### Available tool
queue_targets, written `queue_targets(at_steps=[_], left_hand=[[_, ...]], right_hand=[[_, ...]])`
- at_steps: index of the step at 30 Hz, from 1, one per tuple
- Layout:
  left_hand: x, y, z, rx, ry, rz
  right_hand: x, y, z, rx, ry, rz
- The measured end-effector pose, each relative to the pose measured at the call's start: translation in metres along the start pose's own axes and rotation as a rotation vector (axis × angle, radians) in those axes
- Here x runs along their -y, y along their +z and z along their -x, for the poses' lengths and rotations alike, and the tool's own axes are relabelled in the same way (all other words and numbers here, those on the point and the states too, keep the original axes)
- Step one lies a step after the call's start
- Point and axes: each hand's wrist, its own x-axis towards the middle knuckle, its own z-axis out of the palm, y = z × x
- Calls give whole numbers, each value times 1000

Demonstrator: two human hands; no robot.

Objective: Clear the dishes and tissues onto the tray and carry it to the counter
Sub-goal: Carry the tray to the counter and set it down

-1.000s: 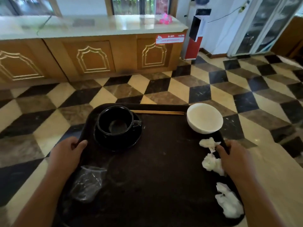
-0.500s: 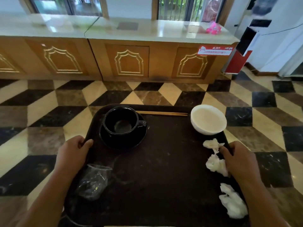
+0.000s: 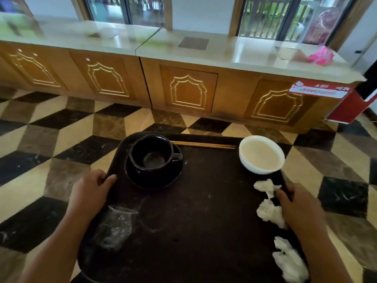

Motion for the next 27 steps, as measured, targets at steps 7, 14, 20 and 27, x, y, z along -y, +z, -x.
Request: queue_targets(at_steps=[7,14,20,27], left_hand=[[-45,20,-89,-12,-61,9],[-78,44,-207,16,-103,36],[-99,66,-349,1,-80,71],[-134,63,-510,17,-96,87]], right_hand=[[55,12,-119,13,-92,36],[120,49,-228,29,-117,78],[204,88,-330,51,-91,22],[310,128,-446,29,-42,3]])
